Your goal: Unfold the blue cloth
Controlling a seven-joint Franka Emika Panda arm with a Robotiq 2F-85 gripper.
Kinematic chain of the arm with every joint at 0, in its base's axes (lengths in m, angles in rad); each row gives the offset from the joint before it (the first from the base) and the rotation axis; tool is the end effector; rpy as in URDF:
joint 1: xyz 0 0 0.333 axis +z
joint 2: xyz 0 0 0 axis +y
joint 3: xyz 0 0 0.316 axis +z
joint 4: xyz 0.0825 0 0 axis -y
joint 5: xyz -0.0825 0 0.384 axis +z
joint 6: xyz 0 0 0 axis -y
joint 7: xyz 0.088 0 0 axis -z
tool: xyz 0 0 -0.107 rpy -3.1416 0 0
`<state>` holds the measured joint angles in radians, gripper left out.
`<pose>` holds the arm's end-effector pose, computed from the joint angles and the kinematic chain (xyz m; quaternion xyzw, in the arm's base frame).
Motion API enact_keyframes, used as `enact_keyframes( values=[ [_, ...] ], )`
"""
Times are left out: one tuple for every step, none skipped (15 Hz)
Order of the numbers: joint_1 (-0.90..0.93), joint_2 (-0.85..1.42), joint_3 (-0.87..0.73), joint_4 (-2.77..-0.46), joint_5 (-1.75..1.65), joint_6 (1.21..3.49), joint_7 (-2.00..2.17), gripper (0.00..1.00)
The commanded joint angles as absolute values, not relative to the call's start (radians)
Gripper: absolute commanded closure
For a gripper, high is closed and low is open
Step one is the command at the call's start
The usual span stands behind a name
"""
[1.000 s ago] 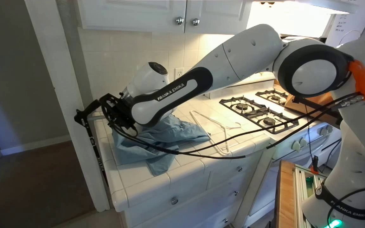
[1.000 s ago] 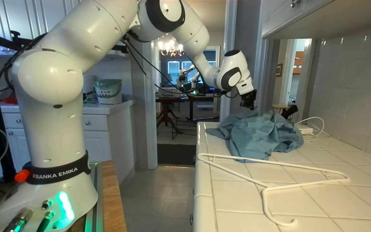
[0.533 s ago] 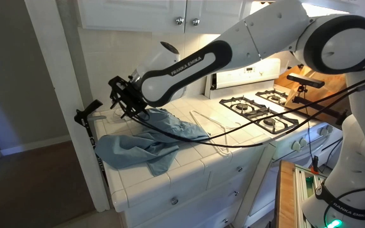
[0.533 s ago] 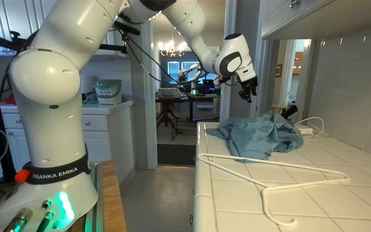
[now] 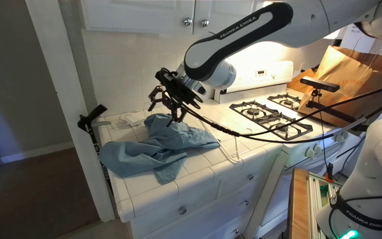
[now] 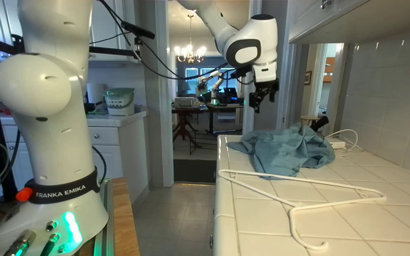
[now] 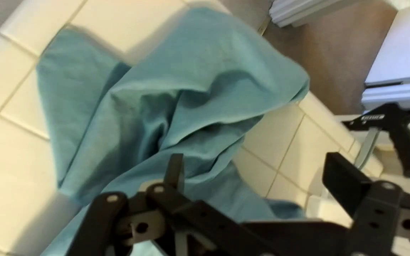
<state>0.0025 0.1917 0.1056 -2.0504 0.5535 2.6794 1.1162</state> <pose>0.6137 0.0478 0.3902 -0.7165 0.6410 -0.0654 0.2674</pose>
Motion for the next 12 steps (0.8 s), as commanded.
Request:
enact_keyframes(
  values=[
    [-0.044, 0.052, 0.033, -2.244, 0.627, 2.637, 1.101, 0.0],
    [-0.055, 0.046, 0.012, -2.266, 0.638, 2.627, 1.103, 0.0],
    [-0.064, 0.037, -0.009, -2.291, 0.643, 2.62, 1.117, 0.0],
    [-0.072, 0.035, -0.031, -2.311, 0.638, 2.618, 1.152, 0.0],
    [-0.079, 0.032, -0.049, -2.331, 0.628, 2.619, 1.179, 0.0],
    [-0.085, 0.028, -0.063, -2.345, 0.626, 2.618, 1.196, 0.0],
    [-0.09, 0.028, -0.077, -2.36, 0.617, 2.62, 1.222, 0.0],
    [-0.092, 0.027, -0.088, -2.372, 0.605, 2.625, 1.249, 0.0],
    [-0.094, 0.028, -0.095, -2.382, 0.601, 2.625, 1.279, 0.0],
    [-0.094, 0.029, -0.102, -2.39, 0.596, 2.621, 1.312, 0.0],
    [-0.095, 0.031, -0.105, -2.392, 0.609, 2.613, 1.324, 0.0],
    [-0.093, 0.032, -0.104, -2.396, 0.619, 2.613, 1.329, 0.0]
  ],
)
